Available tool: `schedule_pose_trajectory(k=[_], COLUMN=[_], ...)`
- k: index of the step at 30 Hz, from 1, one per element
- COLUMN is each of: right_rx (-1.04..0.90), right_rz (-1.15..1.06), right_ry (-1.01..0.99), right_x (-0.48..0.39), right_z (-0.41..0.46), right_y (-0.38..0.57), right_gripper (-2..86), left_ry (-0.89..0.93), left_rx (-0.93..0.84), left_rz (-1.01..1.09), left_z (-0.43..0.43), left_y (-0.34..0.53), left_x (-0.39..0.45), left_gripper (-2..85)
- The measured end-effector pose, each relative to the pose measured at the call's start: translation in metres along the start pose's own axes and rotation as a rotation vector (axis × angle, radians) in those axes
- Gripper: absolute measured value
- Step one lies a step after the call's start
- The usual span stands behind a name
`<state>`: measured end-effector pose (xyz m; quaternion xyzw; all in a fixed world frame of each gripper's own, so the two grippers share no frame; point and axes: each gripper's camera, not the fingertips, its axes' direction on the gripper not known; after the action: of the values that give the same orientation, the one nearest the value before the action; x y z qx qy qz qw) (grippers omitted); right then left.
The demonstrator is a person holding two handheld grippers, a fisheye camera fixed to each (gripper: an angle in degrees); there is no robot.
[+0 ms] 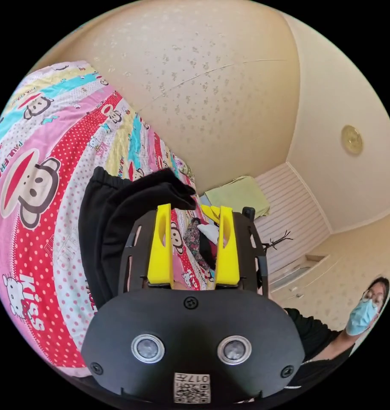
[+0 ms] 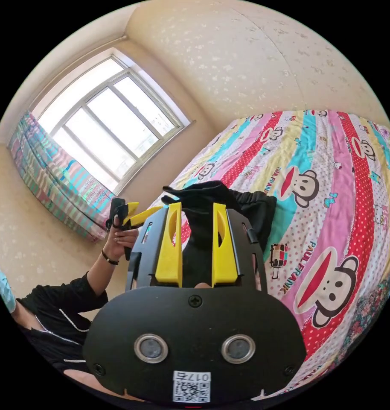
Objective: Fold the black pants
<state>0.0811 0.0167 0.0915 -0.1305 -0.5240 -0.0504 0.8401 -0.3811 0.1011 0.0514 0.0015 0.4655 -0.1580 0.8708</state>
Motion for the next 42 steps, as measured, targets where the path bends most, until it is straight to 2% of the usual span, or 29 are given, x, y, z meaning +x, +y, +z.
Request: schedule_pose_trajectory(k=[1,3,6,11,14,16,18,21,23,27,30,32,34,36,39,42], right_rx=[-0.005,-0.028,-0.093,-0.093,-0.206,-0.185,-0.160,-0.261,-0.221,-0.013,0.086,0.082,0.052,0.033,0.052,0.036], right_rz=[-0.028,-0.055,-0.031,-0.002,-0.023,0.039,0.051,-0.007,0.000,0.106,0.165,0.201,0.264,0.315,0.382,0.483], right_ry=[0.010,0.065,0.124,0.221,0.275,0.197,0.178,0.285,0.260,0.152,-0.032,-0.112,-0.113,-0.128,-0.089,-0.054], right_x=[-0.004,-0.011,-0.019,-0.037,-0.033,-0.030,-0.039,-0.046,-0.039,-0.054,-0.069,-0.071,-0.066,-0.060,-0.055,-0.045], right_z=[0.000,0.004,0.019,0.048,0.081,0.071,0.057,0.072,0.075,0.036,0.031,0.047,0.076,0.093,0.107,0.112], right_y=[0.026,0.073,0.153,0.241,0.252,0.248,0.249,0.268,0.281,0.290,0.309,0.318,0.324,0.323,0.322,0.320], right_gripper=[11.0,11.1,11.0,9.9,8.5,6.6,5.4,5.0,5.5,7.8,8.4,8.2,8.4,8.8,9.6,10.1], left_ry=[-0.040,-0.249,-0.422,-0.473,-0.534,-0.538,-0.544,-0.550,-0.523,-0.426,-0.380,-0.322,-0.302,-0.355,-0.344,-0.310], left_rx=[0.001,-0.055,-0.157,-0.285,-0.215,-0.260,-0.379,-0.401,-0.338,-0.212,-0.045,-0.018,-0.127,-0.336,-0.387,-0.339], left_rz=[0.041,0.182,0.243,0.149,0.062,0.020,0.052,0.101,0.117,0.077,0.180,0.263,0.338,0.402,0.374,0.361], left_z=[-0.003,-0.007,0.004,0.045,0.058,0.063,0.064,0.068,0.065,0.034,0.007,0.009,0.034,0.077,0.095,0.089], left_y=[0.010,0.059,0.123,0.195,0.205,0.199,0.193,0.210,0.220,0.227,0.237,0.239,0.237,0.240,0.249,0.254], left_x=[0.004,0.019,0.019,-0.002,-0.008,-0.008,0.007,0.016,0.013,0.028,0.069,0.090,0.098,0.092,0.079,0.081], left_gripper=[15.5,14.6,13.8,13.9,11.9,9.6,6.0,5.8,6.3,7.7,8.0,8.0,8.3,10.7,12.5,13.3])
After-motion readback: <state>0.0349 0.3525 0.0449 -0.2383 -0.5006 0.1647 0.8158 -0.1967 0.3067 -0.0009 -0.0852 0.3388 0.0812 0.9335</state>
